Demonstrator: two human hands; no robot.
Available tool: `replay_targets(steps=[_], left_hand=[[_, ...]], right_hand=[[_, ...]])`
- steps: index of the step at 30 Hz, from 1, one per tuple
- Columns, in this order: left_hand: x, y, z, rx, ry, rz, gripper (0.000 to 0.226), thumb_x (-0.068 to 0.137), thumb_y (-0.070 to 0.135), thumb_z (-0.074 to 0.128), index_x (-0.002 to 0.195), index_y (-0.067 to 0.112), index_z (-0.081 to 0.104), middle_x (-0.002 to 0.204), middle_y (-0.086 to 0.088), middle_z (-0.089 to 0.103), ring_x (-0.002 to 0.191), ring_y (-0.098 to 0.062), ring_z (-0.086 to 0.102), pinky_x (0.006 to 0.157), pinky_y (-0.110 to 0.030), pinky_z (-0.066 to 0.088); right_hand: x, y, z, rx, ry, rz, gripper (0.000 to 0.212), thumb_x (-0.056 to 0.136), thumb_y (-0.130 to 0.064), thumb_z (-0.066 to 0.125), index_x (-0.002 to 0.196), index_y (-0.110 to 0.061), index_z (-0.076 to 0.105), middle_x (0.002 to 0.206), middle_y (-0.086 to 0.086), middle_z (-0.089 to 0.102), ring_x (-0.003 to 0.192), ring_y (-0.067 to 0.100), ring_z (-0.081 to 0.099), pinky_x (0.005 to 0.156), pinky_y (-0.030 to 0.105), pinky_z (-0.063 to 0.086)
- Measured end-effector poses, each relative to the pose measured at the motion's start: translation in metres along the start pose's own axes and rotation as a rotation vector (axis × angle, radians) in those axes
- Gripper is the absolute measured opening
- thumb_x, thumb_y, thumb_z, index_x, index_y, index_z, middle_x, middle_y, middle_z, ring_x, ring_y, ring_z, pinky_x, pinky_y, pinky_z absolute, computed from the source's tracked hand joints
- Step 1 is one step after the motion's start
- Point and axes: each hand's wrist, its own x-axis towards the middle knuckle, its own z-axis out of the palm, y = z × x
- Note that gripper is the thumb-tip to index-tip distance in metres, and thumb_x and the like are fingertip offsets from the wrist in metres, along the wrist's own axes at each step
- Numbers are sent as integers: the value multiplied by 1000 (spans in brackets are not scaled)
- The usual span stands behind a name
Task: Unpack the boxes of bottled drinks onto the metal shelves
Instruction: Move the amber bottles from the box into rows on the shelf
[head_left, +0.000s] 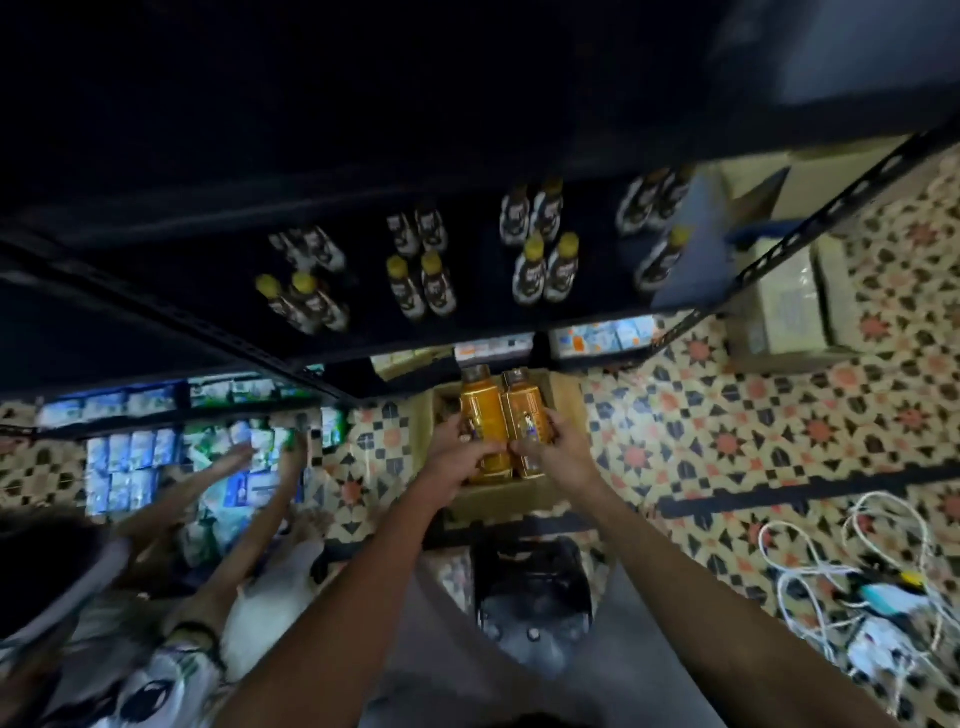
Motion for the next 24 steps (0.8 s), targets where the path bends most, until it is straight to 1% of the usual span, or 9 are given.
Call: replay_targets(steps=[2,4,6,8,12,15,18,21,24], left_hand=[[-27,23,-4,14,3,65,55,72,9,85,119,17,59,109,1,71,95,-11,69,74,-23,54],[-48,42,-8,10,3,125,51,70,9,87,112,21,61,111,-2,72,96,-13,70,81,-28,56],[-67,62,-11,10,12,187,47,70,10,87,106,26,61,107,0,73,97,-12,70,84,-30,56],[-83,81,-12,2,12,262,45,73,7,85,104,28,59,103,4,72,93,-8,69,80,-24,54],[-104,110,-14,-11,37,392,57,72,9,86,115,27,54,112,3,69,99,-10,68,89,-32,56],[-116,131,-18,-19,57,484,60,73,9,86,117,31,51,114,5,68,104,-12,67,93,-36,56],[-124,155,-26,-7,83,569,66,71,14,88,126,24,53,115,5,68,107,-12,66,95,-40,55],[-132,182,-35,13,112,655,72,70,18,88,132,24,51,119,6,67,109,-9,64,93,-33,55],[-145,213,-45,45,152,740,68,71,17,88,127,26,52,117,8,66,106,-5,64,82,-21,53]], right_hand=[[-25,-26,-6,13,0,-50,73,80,-19,82,144,-19,45,127,-1,65,110,14,65,92,32,56],[-45,-50,-12,14,19,-107,67,79,-16,83,137,-20,50,118,-3,68,106,12,67,89,29,56],[-65,-75,-18,3,44,-180,61,79,-13,83,130,-22,50,112,-9,66,100,4,64,81,20,51],[-79,-96,-27,-30,55,-254,63,77,-17,86,128,-22,49,112,-10,64,101,2,61,79,18,49],[-98,-131,-40,-135,102,-453,67,73,-22,90,126,-21,48,111,-10,61,100,3,60,76,13,48],[-110,-160,-47,-147,100,-526,70,72,-24,91,127,-23,48,111,-11,61,101,2,61,81,17,52],[-116,-189,-52,-147,94,-591,70,73,-21,91,128,-23,48,112,-11,62,102,2,62,84,18,53],[-123,-218,-53,-131,106,-668,65,73,-19,90,122,-28,48,111,-11,63,101,3,63,89,24,54],[-128,-250,-54,-144,114,-734,66,74,-18,89,124,-27,48,110,-13,61,99,-1,61,80,15,52]])
